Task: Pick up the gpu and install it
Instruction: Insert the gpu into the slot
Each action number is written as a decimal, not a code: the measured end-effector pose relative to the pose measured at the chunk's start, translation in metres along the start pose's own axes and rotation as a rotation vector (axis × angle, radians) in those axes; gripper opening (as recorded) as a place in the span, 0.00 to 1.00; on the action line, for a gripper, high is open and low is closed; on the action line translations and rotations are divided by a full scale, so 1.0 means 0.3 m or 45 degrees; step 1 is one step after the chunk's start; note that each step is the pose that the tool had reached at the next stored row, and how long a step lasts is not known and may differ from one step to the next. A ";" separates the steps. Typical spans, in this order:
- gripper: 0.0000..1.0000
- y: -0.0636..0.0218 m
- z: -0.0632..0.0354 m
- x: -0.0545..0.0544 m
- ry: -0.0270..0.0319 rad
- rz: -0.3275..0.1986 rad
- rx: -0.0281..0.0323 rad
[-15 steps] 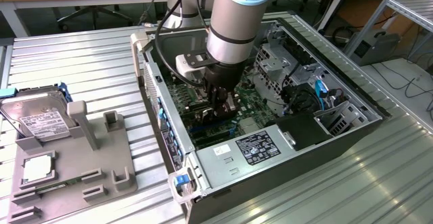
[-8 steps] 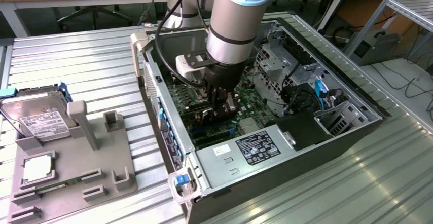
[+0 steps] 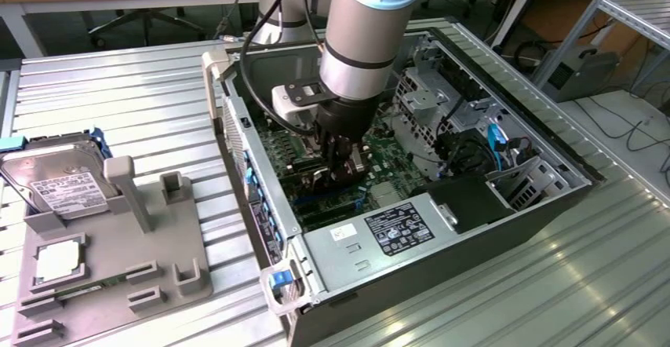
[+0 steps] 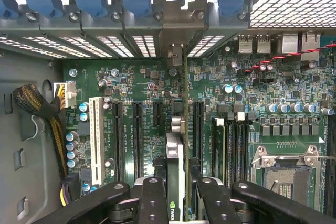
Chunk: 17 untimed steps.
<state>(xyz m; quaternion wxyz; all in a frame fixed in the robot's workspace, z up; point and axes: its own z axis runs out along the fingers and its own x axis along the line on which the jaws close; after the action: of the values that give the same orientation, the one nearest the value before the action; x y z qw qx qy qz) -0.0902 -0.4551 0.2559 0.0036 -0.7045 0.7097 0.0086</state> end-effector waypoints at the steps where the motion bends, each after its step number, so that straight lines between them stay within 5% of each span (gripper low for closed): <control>1: 0.27 0.000 0.000 0.000 0.0000 0.000 0.0000; 17: 0.27 0.000 0.003 0.000 0.0002 0.000 -0.0001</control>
<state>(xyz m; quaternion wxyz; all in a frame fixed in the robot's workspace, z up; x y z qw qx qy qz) -0.0903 -0.4551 0.2550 0.0035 -0.7045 0.7097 0.0086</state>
